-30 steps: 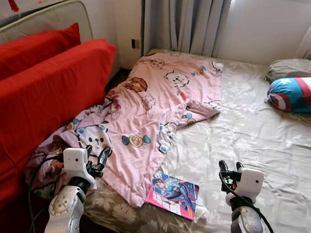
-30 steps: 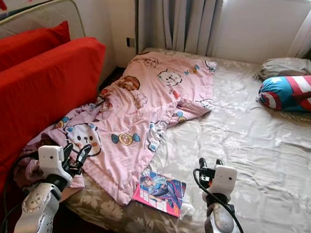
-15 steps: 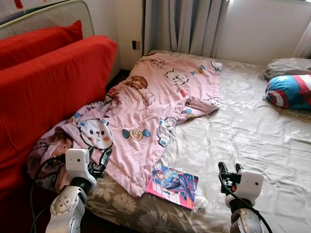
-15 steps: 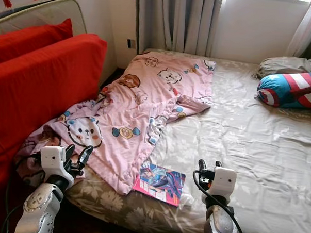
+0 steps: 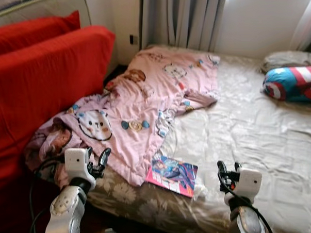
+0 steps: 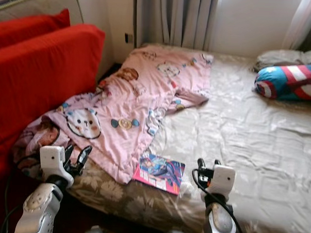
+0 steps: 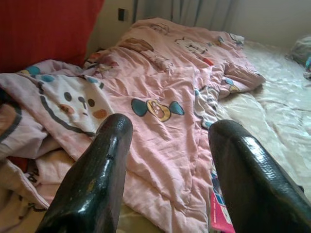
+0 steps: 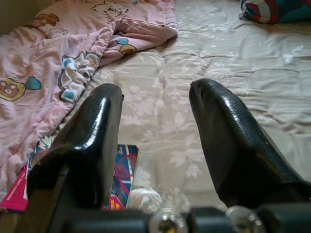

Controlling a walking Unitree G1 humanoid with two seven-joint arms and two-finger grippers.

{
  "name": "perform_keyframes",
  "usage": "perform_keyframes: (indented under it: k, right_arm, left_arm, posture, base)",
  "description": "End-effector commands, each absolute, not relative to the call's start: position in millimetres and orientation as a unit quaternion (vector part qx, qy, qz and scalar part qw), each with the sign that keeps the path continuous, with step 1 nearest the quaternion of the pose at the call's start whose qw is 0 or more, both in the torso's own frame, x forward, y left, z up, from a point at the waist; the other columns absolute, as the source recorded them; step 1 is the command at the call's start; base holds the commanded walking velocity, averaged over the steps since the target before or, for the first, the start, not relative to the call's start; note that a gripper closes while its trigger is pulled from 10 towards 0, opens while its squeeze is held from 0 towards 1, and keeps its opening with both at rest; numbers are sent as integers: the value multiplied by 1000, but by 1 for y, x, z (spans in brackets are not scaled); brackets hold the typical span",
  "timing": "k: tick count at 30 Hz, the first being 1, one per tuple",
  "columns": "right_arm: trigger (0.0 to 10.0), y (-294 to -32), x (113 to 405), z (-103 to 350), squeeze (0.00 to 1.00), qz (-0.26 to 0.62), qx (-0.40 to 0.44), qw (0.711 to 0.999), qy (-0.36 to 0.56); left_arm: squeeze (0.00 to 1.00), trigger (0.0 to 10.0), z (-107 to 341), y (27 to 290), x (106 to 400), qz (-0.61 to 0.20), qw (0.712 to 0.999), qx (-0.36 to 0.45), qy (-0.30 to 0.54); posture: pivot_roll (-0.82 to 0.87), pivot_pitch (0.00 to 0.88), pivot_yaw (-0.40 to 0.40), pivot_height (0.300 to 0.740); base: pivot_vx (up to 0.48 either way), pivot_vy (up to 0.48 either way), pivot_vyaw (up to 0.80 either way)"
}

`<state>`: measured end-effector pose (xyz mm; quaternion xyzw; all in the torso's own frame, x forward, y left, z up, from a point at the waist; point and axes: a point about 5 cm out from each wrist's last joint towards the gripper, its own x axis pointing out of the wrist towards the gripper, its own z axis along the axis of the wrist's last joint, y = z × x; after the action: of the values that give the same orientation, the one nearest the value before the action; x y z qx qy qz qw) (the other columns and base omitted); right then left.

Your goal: Clean up the room

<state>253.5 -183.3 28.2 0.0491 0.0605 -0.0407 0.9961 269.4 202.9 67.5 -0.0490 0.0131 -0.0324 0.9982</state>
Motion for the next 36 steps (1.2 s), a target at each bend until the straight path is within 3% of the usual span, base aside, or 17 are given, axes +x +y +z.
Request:
perform_keyframes:
  k: [1,19,36]
  right_arm:
    - [10000,-184,254,28,0,-39,52,996,62]
    - [10000,-176,254,27,0,-6,69,995,71]
    - [10000,-172,254,23,0,9,71,994,83]
  left_arm:
    - [0,10000,69,206,269,-27,999,-44,16]
    - [0,10000,70,203,269,-28,998,-58,16]
    - [0,10000,69,200,269,-37,997,-64,18]
  posture:
    - [-41,45,-8,652]
    - [-41,49,-13,652]
    - [-42,47,-12,652]
  base:
    - [0,0,0]
    - [0,0,0]
    - [293,0,0]
